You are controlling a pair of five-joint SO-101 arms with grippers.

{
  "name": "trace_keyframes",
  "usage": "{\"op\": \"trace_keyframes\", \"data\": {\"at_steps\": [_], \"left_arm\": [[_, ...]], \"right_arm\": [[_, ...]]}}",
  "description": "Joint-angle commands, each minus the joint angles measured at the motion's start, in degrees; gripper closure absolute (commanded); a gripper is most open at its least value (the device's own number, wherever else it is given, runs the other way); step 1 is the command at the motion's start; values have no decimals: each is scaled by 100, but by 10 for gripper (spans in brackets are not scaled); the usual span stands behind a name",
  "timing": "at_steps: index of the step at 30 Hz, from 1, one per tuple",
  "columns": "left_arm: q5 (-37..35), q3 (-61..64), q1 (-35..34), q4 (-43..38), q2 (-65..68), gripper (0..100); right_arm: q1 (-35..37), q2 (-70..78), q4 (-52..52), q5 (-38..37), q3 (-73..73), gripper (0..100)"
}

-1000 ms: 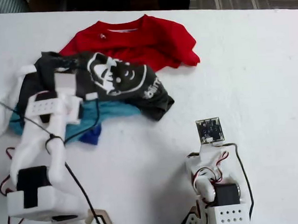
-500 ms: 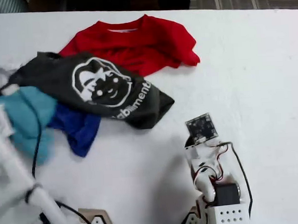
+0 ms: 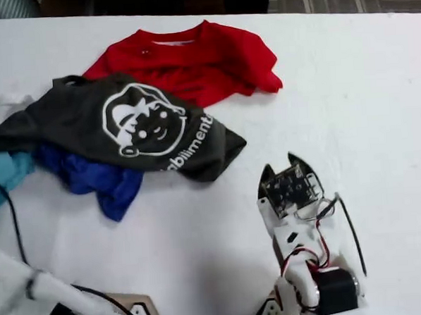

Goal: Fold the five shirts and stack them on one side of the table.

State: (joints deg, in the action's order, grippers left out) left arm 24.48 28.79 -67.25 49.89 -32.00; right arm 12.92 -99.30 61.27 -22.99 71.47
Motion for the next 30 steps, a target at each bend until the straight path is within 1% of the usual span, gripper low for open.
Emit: {"op": "trace_keyframes", "data": {"at_steps": [1,3,4,8,10,13,15,18,19,20,22,25,30], "left_arm": [[114,-1077,-105,-114,1248,976],[141,-1859,-105,202,1960,954],[149,-2299,-97,457,2303,924],[132,-4303,-97,1547,3578,747],[114,-5262,-105,2048,4132,702],[114,-6615,-53,2954,4747,715],[132,-7442,123,3657,5029,727],[114,-8453,607,4862,5275,732],[114,-8690,844,5222,5319,732],[88,-8796,1081,5292,5327,732],[-185,-8804,1433,5248,5213,729],[-501,-8690,2075,5240,5116,729],[-914,-8031,3420,5248,5116,727]], "right_arm": [[40,910,66,-53,-1029,844],[57,1578,75,-53,-1565,844],[84,1921,75,-53,-1846,844],[92,3336,84,-44,-2901,844],[92,4022,75,-26,-3297,844],[84,4998,13,501,-3745,843],[84,5675,-75,791,-3956,834],[92,6615,-303,1081,-4281,767],[92,6879,-374,1178,-4440,738],[92,7116,-400,1266,-4624,712],[92,7565,-391,1354,-5055,678],[57,8136,-391,1371,-5714,676],[48,8919,-391,1371,-6629,676]]}}
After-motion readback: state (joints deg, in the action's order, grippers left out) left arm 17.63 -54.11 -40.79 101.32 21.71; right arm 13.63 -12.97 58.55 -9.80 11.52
